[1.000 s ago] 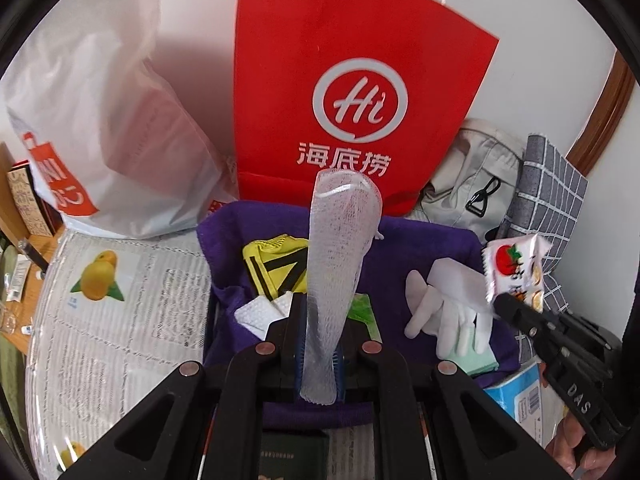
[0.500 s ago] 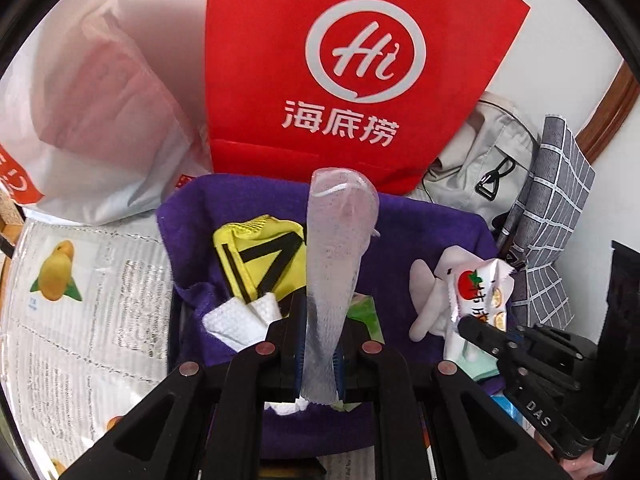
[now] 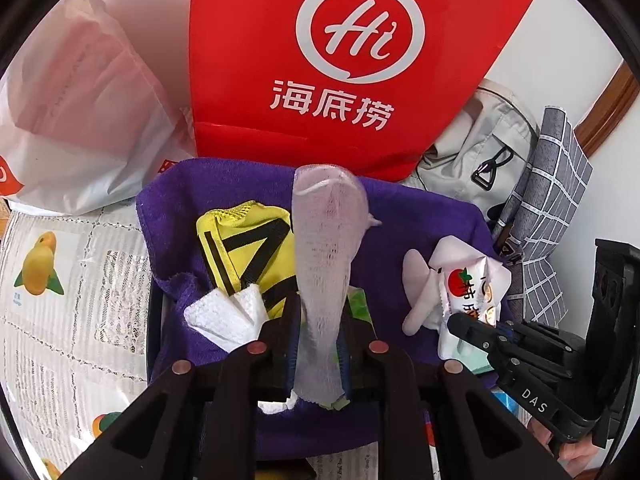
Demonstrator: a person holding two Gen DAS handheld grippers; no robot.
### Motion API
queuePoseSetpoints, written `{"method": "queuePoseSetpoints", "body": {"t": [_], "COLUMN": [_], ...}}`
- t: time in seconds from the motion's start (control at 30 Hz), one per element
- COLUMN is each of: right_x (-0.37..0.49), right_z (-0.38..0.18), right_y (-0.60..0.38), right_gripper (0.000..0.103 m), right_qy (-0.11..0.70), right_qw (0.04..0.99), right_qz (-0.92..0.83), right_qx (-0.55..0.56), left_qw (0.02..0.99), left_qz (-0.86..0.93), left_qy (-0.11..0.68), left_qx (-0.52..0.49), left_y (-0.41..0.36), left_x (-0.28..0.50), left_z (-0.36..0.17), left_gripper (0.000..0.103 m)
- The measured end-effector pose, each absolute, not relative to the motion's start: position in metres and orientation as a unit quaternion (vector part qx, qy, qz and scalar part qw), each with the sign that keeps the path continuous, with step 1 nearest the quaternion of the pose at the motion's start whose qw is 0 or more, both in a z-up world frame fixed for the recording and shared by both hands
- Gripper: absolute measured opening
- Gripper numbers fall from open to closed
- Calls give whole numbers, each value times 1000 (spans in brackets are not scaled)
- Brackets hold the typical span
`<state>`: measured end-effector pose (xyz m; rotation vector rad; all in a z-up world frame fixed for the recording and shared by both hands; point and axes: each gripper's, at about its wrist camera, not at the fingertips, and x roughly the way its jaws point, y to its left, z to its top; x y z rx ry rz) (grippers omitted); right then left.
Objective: Organize soft objects
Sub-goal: 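Open the right tool to drop the snack packet while the left tool releases the mesh bag, then move both tools back toward the green packet and black watch strap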
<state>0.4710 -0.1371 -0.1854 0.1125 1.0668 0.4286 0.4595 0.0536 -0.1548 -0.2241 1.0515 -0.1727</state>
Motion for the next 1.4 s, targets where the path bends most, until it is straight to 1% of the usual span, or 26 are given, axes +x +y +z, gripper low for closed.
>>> {"method": "queuePoseSetpoints", "body": {"t": [0.03, 0.1, 0.2, 0.27, 0.3, 0.33, 0.37, 0.4, 0.53, 0.57, 0.67, 0.73, 0.8, 0.83, 1.2, 1.4], "right_x": [470, 469, 468, 467, 466, 466, 465, 464, 462, 462, 460, 459, 458, 457, 436, 404], "right_z": [-185, -185, -186, -185, -184, -183, -182, -181, -174, -172, -169, -167, -165, -164, -129, -118], "right_y": [-137, -137, -137, -140, -140, -141, -141, -141, -145, -146, -146, -144, -145, -145, -144, -147], "right_gripper": [11, 15, 17, 26, 29, 34, 38, 39, 41, 42, 46, 46, 46, 46, 46, 46], "right_qy": [503, 503, 502, 502, 502, 500, 496, 493, 484, 481, 473, 468, 464, 461, 418, 406], "right_qw": [839, 839, 843, 845, 846, 848, 851, 853, 858, 860, 865, 868, 870, 872, 895, 903], "right_qz": [203, 203, 188, 183, 181, 178, 174, 170, 172, 172, 167, 166, 168, 168, 157, 139], "right_qx": [52, 43, 31, 24, 20, 16, 12, 8, 12, 11, 7, 8, 7, 4, -8, -23], "left_qw": [855, 854, 852, 851, 850, 850, 851, 853, 854, 855, 860, 865, 867, 869, 874, 880], "left_qz": [-81, -83, -82, -81, -81, -78, -74, -70, -74, -74, -69, -68, -75, -75, -64, -57], "left_qy": [501, 503, 505, 508, 508, 509, 509, 507, 504, 504, 499, 491, 486, 482, 473, 464], "left_qx": [-106, -107, -108, -110, -110, -109, -106, -103, -102, -100, -89, -81, -79, -78, -88, -86], "left_y": [54, 54, 56, 57, 57, 58, 58, 58, 58, 57, 54, 51, 49, 48, 56, 57], "left_x": [460, 460, 461, 462, 462, 463, 463, 463, 462, 461, 460, 459, 457, 457, 450, 439], "left_z": [-155, -156, -157, -158, -158, -158, -158, -157, -156, -156, -153, -150, -146, -144, -127, -114], "left_gripper": [17, 22, 23, 23, 25, 28, 33, 34, 35, 37, 52, 54, 62, 63, 64, 64]}}
